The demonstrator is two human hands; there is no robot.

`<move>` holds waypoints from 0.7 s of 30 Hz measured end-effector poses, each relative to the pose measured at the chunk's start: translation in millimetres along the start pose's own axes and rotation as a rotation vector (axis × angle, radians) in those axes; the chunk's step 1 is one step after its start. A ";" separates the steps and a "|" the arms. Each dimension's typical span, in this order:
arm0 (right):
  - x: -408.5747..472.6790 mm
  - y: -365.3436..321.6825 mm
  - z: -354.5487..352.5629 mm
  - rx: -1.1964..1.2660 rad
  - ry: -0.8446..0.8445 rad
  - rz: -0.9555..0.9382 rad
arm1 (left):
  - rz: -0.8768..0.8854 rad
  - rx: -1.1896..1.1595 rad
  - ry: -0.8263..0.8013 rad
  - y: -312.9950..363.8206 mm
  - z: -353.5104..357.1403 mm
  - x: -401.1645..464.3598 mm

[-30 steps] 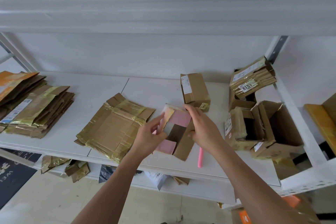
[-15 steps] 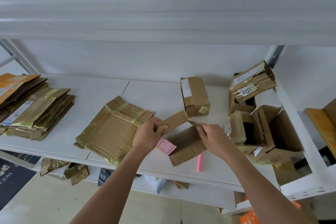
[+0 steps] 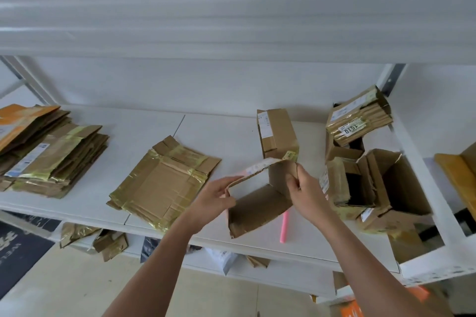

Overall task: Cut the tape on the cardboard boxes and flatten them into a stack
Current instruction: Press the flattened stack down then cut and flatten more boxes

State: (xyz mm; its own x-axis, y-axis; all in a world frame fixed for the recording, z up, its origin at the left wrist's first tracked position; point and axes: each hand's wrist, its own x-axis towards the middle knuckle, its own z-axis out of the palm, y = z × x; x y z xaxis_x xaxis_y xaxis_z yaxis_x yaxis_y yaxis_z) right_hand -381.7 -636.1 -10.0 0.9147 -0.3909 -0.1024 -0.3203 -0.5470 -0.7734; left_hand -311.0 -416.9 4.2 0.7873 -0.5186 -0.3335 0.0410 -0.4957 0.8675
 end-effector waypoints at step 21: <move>-6.3 -29.2 48.0 1.294 -0.291 0.406 | -0.533 -0.563 0.574 -65.1 -24.8 5.7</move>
State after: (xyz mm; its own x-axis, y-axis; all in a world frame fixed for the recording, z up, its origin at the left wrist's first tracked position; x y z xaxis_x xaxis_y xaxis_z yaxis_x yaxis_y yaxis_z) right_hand -366.3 -582.1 -16.8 0.8826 -0.1017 -0.4591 -0.2659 0.6971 -0.6658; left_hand -293.9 -370.2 -45.1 0.7544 0.1718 -0.6335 0.6519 -0.0831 0.7537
